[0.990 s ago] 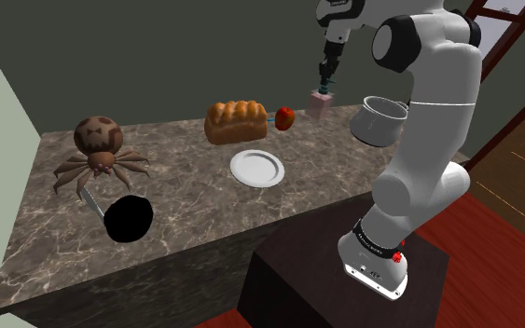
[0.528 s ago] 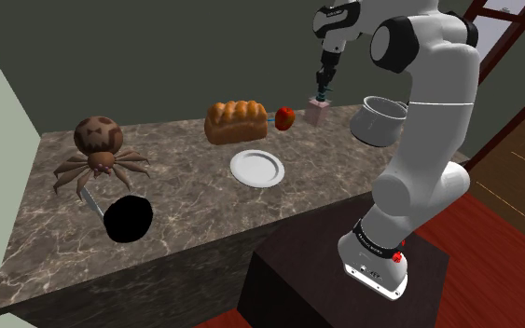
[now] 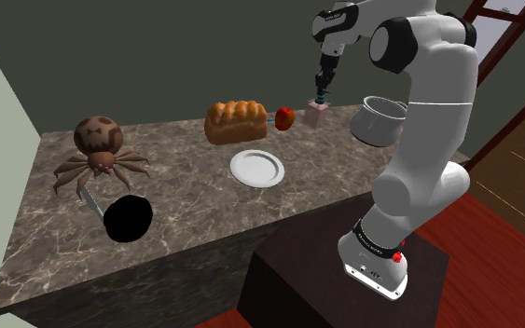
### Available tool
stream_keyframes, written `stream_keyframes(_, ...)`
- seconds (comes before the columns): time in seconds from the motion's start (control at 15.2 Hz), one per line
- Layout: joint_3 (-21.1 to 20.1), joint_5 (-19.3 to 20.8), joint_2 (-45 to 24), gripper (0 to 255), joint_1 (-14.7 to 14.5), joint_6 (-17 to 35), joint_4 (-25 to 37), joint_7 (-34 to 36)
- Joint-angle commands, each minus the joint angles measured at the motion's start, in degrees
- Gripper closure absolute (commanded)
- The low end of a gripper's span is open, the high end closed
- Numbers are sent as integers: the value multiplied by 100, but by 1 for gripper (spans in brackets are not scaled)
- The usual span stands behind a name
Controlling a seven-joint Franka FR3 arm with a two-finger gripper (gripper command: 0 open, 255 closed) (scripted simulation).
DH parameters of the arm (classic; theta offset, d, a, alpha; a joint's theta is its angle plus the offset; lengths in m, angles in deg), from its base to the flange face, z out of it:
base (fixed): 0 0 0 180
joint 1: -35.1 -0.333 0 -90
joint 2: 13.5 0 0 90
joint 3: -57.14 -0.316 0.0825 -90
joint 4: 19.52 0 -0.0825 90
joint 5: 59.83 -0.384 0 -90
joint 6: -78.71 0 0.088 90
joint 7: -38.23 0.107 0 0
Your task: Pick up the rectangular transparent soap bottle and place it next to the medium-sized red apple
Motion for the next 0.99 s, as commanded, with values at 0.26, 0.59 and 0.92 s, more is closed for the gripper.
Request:
stream_keyframes(0.26,0,0,-1,0,0,1,-1,0)
stream_keyframes(0.59,10,13,12,0,23,-570,560,16)
stream_keyframes(0.92,11,12,1,0,33,-728,729,19)
